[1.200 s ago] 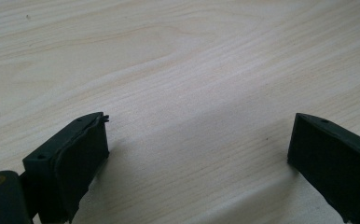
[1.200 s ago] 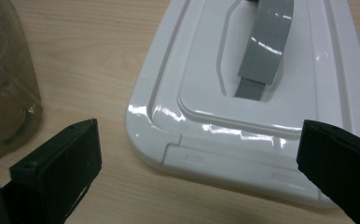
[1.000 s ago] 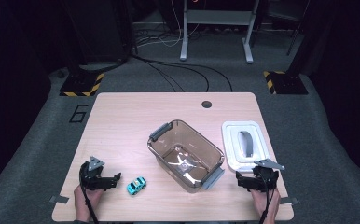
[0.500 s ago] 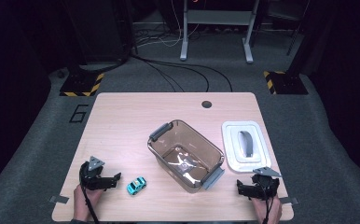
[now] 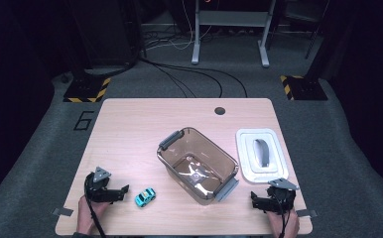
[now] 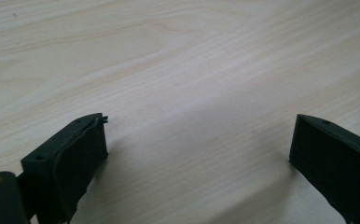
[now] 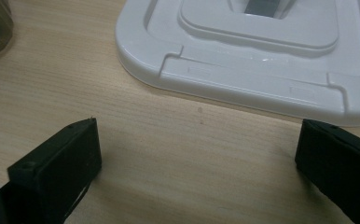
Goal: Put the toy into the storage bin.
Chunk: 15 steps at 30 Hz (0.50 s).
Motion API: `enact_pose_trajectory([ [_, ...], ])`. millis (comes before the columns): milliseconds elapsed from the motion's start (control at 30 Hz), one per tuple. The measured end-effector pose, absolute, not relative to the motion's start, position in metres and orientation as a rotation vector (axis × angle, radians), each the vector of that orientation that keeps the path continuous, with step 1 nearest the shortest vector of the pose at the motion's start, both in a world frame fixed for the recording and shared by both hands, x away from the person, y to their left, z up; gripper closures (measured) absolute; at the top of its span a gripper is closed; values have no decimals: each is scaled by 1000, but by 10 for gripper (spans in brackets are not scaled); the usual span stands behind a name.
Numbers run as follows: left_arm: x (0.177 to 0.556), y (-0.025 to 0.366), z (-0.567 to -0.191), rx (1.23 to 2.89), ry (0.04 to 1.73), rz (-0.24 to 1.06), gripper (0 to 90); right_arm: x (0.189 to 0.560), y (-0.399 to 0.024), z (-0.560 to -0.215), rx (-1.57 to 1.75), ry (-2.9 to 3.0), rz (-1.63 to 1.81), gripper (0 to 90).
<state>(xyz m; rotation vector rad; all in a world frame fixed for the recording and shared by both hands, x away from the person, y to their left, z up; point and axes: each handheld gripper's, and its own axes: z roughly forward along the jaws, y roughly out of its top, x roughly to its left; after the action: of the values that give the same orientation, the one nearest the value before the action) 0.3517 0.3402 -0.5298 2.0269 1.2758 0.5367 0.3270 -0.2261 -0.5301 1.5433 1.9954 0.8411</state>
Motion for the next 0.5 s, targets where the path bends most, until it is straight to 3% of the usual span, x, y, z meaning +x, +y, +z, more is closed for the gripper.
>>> enact_pose_trajectory([
  [500,331,325,-501,1943,1134,519,0,327,-226,-530,1542,1995,842,0],
])
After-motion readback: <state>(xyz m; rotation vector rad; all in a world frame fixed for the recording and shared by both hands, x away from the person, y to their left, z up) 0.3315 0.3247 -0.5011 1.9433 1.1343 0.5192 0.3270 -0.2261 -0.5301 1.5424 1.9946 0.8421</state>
